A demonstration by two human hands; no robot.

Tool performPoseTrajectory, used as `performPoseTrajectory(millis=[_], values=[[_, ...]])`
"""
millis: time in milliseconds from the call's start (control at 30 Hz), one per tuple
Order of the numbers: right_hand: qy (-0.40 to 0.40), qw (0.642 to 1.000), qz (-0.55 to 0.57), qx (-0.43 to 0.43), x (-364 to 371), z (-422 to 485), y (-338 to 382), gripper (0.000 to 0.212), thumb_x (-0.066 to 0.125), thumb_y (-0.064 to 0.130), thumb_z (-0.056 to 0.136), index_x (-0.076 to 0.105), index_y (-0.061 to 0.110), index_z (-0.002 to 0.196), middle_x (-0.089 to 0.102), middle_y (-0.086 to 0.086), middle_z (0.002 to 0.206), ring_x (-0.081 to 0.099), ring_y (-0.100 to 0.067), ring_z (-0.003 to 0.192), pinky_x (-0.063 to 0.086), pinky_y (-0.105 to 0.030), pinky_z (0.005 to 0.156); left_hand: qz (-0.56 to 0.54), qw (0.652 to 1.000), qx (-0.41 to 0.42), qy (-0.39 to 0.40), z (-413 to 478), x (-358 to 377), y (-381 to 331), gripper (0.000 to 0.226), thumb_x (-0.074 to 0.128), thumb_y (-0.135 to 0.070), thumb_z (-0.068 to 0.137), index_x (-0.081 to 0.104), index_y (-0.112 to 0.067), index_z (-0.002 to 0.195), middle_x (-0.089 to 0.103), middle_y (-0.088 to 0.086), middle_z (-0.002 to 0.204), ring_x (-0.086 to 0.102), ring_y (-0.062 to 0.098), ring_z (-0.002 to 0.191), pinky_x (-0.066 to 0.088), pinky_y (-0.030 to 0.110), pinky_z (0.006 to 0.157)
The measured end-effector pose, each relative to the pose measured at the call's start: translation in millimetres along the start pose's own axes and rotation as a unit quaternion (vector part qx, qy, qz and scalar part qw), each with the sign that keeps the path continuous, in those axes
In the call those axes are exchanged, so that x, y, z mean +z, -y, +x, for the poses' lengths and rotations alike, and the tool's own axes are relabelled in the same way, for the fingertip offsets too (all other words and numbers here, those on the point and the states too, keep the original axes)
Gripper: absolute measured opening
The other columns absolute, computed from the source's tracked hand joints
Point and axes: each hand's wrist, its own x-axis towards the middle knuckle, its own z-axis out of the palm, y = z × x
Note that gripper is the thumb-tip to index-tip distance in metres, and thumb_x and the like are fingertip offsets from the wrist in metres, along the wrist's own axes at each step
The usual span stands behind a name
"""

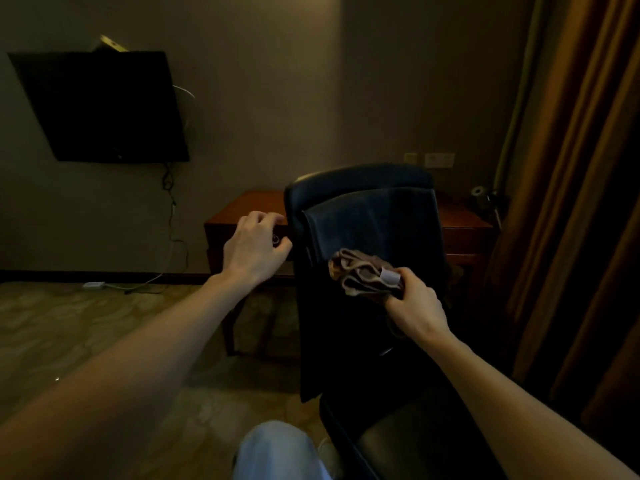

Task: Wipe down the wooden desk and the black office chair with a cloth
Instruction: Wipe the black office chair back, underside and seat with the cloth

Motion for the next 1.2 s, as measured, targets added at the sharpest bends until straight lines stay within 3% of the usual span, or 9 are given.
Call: performPoseTrajectory(millis=[133, 267, 367, 500, 667, 800, 1000, 1100, 1200], values=[[-0.044, 0.998, 0.043, -0.019, 12.2, 11.2, 25.3, 0.026, 0.063, 0.037, 0.089, 0.049, 0.047, 0.109, 0.066, 0.015, 0.094, 0.064, -0.01, 0.084, 0.054, -0.039, 0.073, -0.084, 0.987, -0.089, 0.109, 9.3, 0.6, 13.1, 0.07, 0.06, -0.045, 0.101, 0.029, -0.021, 0.159, 0.038, 0.006, 0.157, 0.041, 0.029, 0.142, 0.046, 0.047, 0.108], [-0.06, 0.996, 0.062, -0.007, 21.2, 16.0, 29.3, 0.03, 0.064, 0.033, 0.09, 0.05, 0.041, 0.116, 0.066, 0.012, 0.097, 0.064, -0.011, 0.086, 0.055, -0.039, 0.075, -0.203, 0.936, -0.144, 0.249, 8.5, 21.5, 9.3, 0.08, 0.06, -0.039, 0.104, 0.015, -0.013, 0.164, 0.027, 0.009, 0.166, 0.036, 0.031, 0.148, 0.041, 0.04, 0.113], [-0.073, 0.994, 0.076, 0.006, 23.0, 15.1, 22.1, 0.035, 0.064, 0.031, 0.091, 0.052, 0.037, 0.123, 0.067, 0.01, 0.102, 0.065, -0.013, 0.092, 0.056, -0.039, 0.079, -0.271, 0.907, -0.177, 0.269, 7.8, 46.0, 7.7, 0.086, 0.062, -0.035, 0.103, 0.008, -0.011, 0.165, 0.022, 0.011, 0.168, 0.03, 0.031, 0.151, 0.036, 0.041, 0.119], [-0.096, 0.99, 0.102, 0.026, 20.5, 12.8, 5.4, 0.042, 0.064, 0.023, 0.092, 0.053, 0.032, 0.132, 0.067, 0.007, 0.112, 0.065, -0.017, 0.102, 0.055, -0.043, 0.09, -0.382, 0.856, -0.233, 0.258, 11.8, 68.4, 9.8, 0.095, 0.065, -0.018, 0.1, -0.005, -0.017, 0.166, 0.021, 0.009, 0.169, 0.028, 0.03, 0.152, 0.034, 0.036, 0.112], [-0.102, 0.98, 0.159, 0.056, 19.7, 13.0, 0.6, 0.044, 0.064, 0.012, 0.096, 0.053, 0.025, 0.136, 0.064, 0.004, 0.121, 0.06, -0.018, 0.113, 0.051, -0.04, 0.098, -0.425, 0.836, -0.235, 0.256, 7.3, 75.3, 16.7, 0.086, 0.057, -0.003, 0.094, 0.012, -0.02, 0.165, 0.05, -0.001, 0.135, 0.05, 0.017, 0.118, 0.042, 0.026, 0.081], [-0.109, 0.976, 0.186, 0.033, 27.0, 12.2, 9.1, 0.045, 0.063, 0.008, 0.096, 0.052, 0.027, 0.135, 0.064, 0.007, 0.117, 0.061, -0.016, 0.114, 0.051, -0.036, 0.096, -0.444, 0.826, -0.235, 0.255, 4.8, 67.2, 20.8, 0.074, 0.05, -0.009, 0.094, 0.023, -0.021, 0.162, 0.041, 0.006, 0.153, 0.04, 0.027, 0.14, 0.033, 0.038, 0.096], [-0.111, 0.973, 0.197, -0.042, 35.4, 41.1, 43.4, 0.058, 0.06, 0.006, 0.097, 0.042, 0.033, 0.145, 0.061, 0.005, 0.129, 0.059, -0.017, 0.12, 0.051, -0.04, 0.103, -0.488, 0.818, -0.216, 0.216, -9.4, 64.0, 24.6, 0.059, 0.048, -0.009, 0.092, 0.039, -0.024, 0.149, 0.054, -0.001, 0.13, 0.051, 0.021, 0.122, 0.038, 0.039, 0.092], [-0.113, 0.97, 0.183, -0.11, 48.9, 62.2, 65.9, 0.071, 0.061, 0.006, 0.097, 0.033, 0.038, 0.154, 0.055, 0.003, 0.145, 0.051, -0.014, 0.133, 0.043, -0.035, 0.111, -0.502, 0.814, -0.21, 0.204, -17.3, 62.9, 32.9, 0.061, 0.052, -0.025, 0.079, 0.048, -0.029, 0.139, 0.061, 0.001, 0.127, 0.058, 0.02, 0.122, 0.039, 0.042, 0.099], [-0.083, 0.978, 0.088, -0.168, 73.5, 80.2, 72.4, 0.076, 0.057, 0.001, 0.095, 0.029, 0.033, 0.158, 0.041, -0.001, 0.158, 0.037, -0.021, 0.146, 0.034, -0.042, 0.119, -0.496, 0.823, -0.2, 0.191, -21.0, 62.6, 47.1, 0.054, 0.051, -0.034, 0.071, 0.059, -0.034, 0.125, 0.069, -0.001, 0.119, 0.067, 0.015, 0.109, 0.045, 0.039, 0.096]])
